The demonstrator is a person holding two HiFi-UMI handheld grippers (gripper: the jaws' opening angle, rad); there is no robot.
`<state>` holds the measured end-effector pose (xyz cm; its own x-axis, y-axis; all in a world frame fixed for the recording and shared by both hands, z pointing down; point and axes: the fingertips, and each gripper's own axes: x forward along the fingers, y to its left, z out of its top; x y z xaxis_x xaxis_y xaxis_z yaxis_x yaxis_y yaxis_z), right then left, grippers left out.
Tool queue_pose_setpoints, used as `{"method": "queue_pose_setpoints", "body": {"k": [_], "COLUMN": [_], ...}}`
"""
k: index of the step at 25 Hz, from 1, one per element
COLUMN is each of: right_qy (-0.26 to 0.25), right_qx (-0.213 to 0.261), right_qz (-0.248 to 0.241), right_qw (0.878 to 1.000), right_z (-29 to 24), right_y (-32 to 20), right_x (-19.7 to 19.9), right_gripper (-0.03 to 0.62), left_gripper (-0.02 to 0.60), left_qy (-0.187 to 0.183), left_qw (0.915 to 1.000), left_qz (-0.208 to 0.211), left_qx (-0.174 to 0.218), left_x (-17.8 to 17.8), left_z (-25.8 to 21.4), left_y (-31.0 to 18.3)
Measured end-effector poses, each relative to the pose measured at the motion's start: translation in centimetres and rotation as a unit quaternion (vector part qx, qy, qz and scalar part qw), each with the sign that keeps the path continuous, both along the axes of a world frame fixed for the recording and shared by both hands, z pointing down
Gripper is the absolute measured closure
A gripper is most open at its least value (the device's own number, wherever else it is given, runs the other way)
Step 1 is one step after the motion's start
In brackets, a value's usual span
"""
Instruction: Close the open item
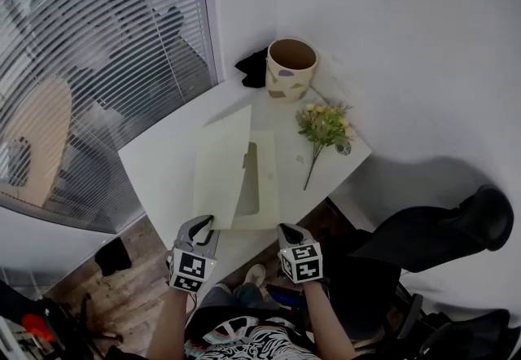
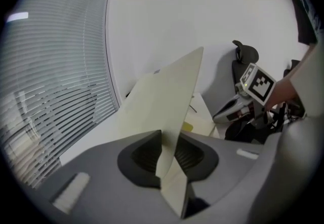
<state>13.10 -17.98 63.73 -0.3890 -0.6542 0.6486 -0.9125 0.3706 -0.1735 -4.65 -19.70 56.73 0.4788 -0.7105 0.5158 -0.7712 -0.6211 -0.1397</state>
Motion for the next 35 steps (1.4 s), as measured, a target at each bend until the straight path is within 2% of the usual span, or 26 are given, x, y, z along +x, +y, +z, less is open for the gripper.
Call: {"method": "queue_pose_setpoints", "body": {"k": [11,20,35], "right_qy": [-0.013,-0.024,-0.045], "right_qx": [-0.002,-0.005,-0.011], "right_qz": [-0.006,-0.006,0.001], "right_qw": [1.000,1.000,0.999], "right_z": [-0.2,-0.1,-0.2], "right_y": [0.0,0.0,0.0], "right_x": [-0.3,-0.1,-0.2], "right_gripper": [0.595,0.595,0.595], "left_gripper": [0.453,0.437,0.413], "left_qy": [-0.047,-0.093,-0.178], "left_qw": [0.9976,0.9912,0.9700], "left_qz": [0.045,0.086,0.151], "left_qx": [-0.021,-0.041,-0.069], "left_x": [2.3,4.0,5.5], "left_z": [1.4,3.1,6.0], "left_y": [0.3,0.5,1.0]}}
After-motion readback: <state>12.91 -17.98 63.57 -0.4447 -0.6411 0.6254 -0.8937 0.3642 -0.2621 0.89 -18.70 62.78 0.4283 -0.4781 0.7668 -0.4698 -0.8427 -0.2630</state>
